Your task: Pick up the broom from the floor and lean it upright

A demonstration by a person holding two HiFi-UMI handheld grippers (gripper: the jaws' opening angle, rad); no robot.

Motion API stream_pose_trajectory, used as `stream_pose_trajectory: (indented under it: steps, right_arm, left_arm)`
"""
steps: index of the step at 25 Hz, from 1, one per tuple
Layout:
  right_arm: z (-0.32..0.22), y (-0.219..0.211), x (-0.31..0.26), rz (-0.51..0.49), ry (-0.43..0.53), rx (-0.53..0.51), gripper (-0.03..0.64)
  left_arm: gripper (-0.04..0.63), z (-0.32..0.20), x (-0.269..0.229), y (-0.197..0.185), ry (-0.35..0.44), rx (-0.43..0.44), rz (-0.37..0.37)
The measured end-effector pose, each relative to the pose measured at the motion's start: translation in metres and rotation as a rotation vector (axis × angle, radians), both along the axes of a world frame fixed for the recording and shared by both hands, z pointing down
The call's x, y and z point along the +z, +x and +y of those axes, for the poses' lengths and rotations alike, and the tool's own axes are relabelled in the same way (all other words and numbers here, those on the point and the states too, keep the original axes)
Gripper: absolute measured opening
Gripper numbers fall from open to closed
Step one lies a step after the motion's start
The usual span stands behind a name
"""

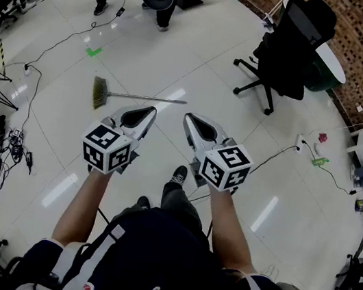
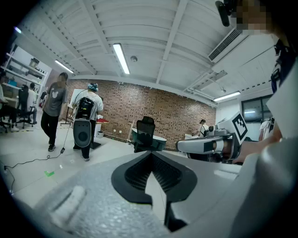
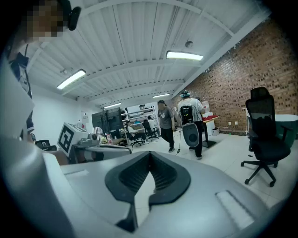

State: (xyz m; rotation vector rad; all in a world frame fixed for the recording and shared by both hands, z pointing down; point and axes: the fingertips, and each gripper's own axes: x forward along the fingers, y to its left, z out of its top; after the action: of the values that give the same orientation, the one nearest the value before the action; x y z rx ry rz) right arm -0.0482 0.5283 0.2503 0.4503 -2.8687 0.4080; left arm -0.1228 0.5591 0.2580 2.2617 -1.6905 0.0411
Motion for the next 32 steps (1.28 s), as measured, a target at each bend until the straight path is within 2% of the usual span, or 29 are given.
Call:
stream_pose_trajectory:
  steps: [5, 16, 21, 27, 32]
  right_arm:
    - [-0.043, -0.007, -0.005, -0.013, 0.017, -0.013, 0.003]
    - [-0.156, -0.002, 0.045, -0.031, -0.112, 0.004, 0.003]
    - [-0.199, -0.001, 0.052, -0.047, -0.136, -0.011, 0.003]
    - [-0.236, -0.012, 0.065, -0.055, -0.161, -0.005, 0.003]
    - [-0.262, -0.017, 0.083, -0.025, -0.185, 0.043, 0.003]
  left_arm:
    - [0.002, -0.039, 0.004, -0.005, -0.012, -0.001, -0.013]
    - [0.002, -0.138, 0.049, -0.014, -0.127, -0.024, -0.035]
    - [0.002, -0.178, 0.048, -0.015, -0.147, -0.039, -0.084]
    - [0.002, -0.213, 0.059, -0.030, -0.174, -0.027, -0.119]
    - [0.002, -0.248, 0.083, -0.045, -0.200, 0.026, -0.124]
